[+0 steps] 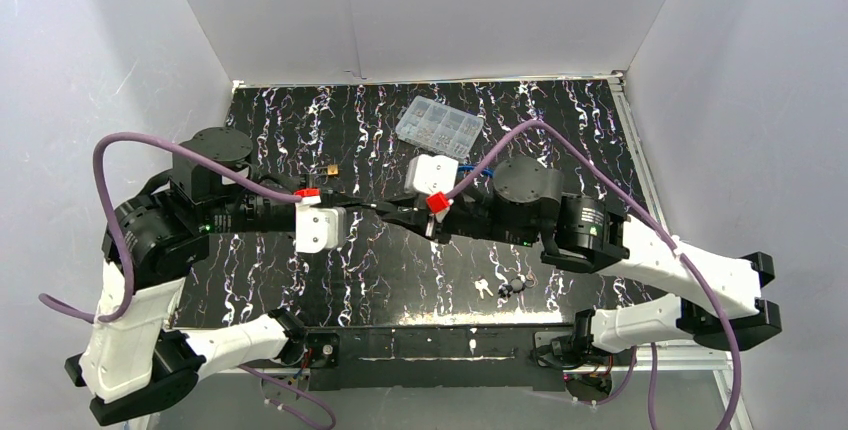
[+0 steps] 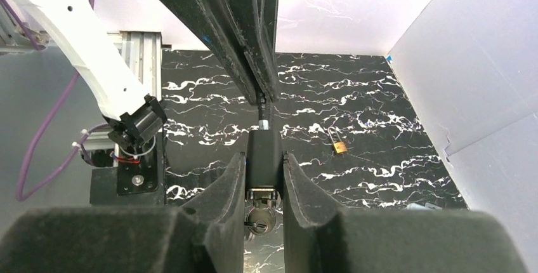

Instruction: Unlock with the key

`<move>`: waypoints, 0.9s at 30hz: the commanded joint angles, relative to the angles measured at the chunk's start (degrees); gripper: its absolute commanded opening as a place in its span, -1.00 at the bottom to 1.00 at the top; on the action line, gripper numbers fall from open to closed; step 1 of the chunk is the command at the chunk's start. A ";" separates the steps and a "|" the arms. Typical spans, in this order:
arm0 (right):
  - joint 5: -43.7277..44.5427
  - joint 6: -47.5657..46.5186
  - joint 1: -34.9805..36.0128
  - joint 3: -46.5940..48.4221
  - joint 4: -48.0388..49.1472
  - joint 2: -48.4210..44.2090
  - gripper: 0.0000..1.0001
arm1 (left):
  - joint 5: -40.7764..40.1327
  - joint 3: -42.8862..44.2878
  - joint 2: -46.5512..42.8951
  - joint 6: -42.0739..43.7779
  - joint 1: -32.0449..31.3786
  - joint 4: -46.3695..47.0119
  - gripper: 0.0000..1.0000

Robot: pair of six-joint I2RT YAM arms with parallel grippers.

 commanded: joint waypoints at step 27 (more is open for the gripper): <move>-4.70 13.91 -4.37 -14.52 9.00 -7.03 -0.97 | -22.81 2.12 -1.45 -17.32 0.00 22.48 0.96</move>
